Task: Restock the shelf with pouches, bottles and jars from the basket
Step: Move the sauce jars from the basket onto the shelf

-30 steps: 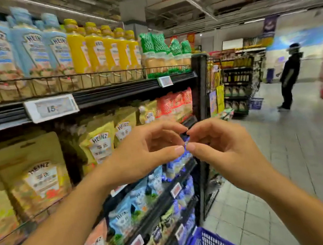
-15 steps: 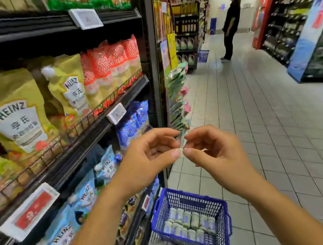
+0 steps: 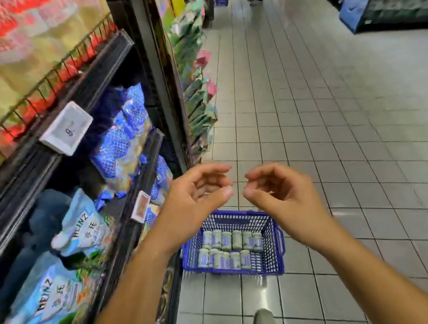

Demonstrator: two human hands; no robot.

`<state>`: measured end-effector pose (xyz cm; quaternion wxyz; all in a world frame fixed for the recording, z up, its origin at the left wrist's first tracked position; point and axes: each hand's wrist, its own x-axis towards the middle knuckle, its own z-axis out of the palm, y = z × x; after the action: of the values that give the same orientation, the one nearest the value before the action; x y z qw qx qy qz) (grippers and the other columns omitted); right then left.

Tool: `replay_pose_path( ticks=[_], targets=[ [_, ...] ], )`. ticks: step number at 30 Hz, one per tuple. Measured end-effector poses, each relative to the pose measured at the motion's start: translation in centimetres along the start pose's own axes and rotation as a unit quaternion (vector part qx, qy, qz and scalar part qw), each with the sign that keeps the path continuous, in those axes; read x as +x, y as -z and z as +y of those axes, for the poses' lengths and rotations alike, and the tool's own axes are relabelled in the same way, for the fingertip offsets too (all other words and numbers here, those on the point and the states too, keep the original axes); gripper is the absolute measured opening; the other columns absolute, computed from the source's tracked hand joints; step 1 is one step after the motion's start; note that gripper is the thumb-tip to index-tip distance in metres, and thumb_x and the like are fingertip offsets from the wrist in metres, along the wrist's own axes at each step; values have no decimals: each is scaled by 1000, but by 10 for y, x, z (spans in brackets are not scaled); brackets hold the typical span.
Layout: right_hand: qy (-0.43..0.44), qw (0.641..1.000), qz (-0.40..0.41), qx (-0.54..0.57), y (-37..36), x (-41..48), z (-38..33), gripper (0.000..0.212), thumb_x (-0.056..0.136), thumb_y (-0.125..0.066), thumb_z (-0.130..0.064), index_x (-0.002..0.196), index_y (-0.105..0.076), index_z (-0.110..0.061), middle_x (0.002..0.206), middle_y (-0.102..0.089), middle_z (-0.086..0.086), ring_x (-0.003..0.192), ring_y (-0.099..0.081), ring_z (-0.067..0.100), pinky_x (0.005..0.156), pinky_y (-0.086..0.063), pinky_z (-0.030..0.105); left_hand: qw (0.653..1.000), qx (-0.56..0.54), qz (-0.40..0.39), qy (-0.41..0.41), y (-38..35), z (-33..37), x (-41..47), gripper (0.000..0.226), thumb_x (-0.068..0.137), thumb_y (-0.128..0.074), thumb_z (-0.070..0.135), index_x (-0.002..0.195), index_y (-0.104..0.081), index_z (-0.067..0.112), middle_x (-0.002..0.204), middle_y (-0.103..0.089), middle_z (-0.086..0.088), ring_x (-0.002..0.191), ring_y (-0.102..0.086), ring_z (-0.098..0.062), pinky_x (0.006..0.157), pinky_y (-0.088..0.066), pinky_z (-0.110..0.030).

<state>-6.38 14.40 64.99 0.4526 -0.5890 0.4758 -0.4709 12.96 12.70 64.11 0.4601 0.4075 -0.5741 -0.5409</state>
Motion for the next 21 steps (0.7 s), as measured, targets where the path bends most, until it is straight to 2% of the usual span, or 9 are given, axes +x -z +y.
replay_pose_path(
  ticks=[3,8,10,14,16,18,21],
  targets=[
    [-26,1000,-4,7,8,21,25,21,86,-75,-4,96,-67,-20,79,-72,-7,72,-63,8,66,-53,23,1000,18,-5,23,6,-23,25,34,77,-76,32,110,-70,38,103,-73,-3,96,-68,-16,91,-56,-32],
    [-76,997,-22,-5,24,60,70,21,87,-73,-3,97,-66,-20,79,-73,-9,72,-63,6,67,-51,24,997,26,1,71,11,-69,74,36,77,-78,34,112,-69,38,104,-73,-1,100,-69,-16,87,-55,-27],
    [-97,995,-28,-1,33,77,87,22,87,-71,-1,97,-66,-20,80,-74,-7,73,-64,4,68,-52,21,995,24,13,97,12,-90,94,36,76,-77,36,110,-69,39,104,-73,-1,99,-69,-16,86,-55,-26],
    [-139,990,-37,0,51,111,124,22,87,-71,1,95,-65,-19,79,-72,6,70,-61,7,69,-52,23,986,9,38,163,13,-137,127,35,72,-77,37,107,-71,39,100,-74,-1,93,-70,-13,83,-56,-27],
    [-160,986,-41,2,59,125,144,22,88,-70,3,95,-65,-17,79,-72,6,69,-60,7,69,-52,26,980,-2,54,193,11,-160,139,36,73,-77,33,109,-71,32,97,-74,-1,88,-69,-13,80,-56,-26],
    [-178,983,-46,-4,65,136,165,20,88,-70,0,96,-65,-18,83,-72,13,70,-61,10,71,-53,28,973,-14,66,220,8,-183,148,38,74,-75,30,111,-68,25,91,-73,1,83,-68,-10,75,-56,-24],
    [-209,977,-47,-4,68,147,201,19,88,-70,0,96,-64,-17,83,-70,20,72,-61,11,70,-53,23,963,-21,74,260,7,-219,155,34,78,-75,26,111,-68,23,86,-72,3,81,-67,-8,73,-57,-22]
  ],
)
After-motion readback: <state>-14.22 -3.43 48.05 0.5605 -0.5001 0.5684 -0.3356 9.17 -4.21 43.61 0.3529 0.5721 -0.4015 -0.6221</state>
